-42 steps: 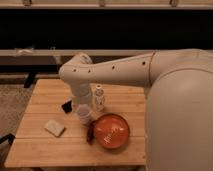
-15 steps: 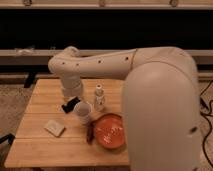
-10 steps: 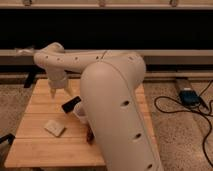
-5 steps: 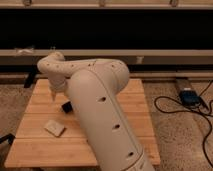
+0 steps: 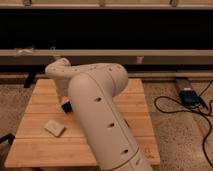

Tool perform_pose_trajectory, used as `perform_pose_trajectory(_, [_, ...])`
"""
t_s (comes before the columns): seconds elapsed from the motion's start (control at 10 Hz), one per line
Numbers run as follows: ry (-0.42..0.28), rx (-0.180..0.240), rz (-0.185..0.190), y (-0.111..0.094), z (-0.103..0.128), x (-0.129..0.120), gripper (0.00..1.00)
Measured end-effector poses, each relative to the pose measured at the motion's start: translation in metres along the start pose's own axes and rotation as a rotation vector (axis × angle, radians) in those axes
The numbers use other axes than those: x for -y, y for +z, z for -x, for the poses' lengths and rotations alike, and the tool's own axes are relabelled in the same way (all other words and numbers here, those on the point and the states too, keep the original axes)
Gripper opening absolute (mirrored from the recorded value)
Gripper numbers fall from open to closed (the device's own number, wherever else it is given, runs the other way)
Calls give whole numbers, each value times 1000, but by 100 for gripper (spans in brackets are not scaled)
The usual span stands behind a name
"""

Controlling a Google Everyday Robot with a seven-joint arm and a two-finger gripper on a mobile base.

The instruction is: Place the eraser on the white sponge

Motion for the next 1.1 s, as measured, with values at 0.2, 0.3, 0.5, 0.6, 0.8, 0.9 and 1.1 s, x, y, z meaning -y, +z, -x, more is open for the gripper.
perform_pose_trajectory(0.2, [46,-3,-22,3,3,10,65])
perform_pose_trajectory(0.3, [65,-6,-31,5,4,12,65])
perform_pose_trajectory(0.5, [95,-15,-7,14,5,13,65])
perform_pose_trajectory(0.6, [106,-20,16,18,6,17,65])
perform_pose_trajectory(0.8, [122,-12,107,26,11,20,65])
perform_pose_trajectory(0.9, [130,-8,130,27,14,23,65])
perform_pose_trajectory(1.1, [124,1,135,29,15,19,57])
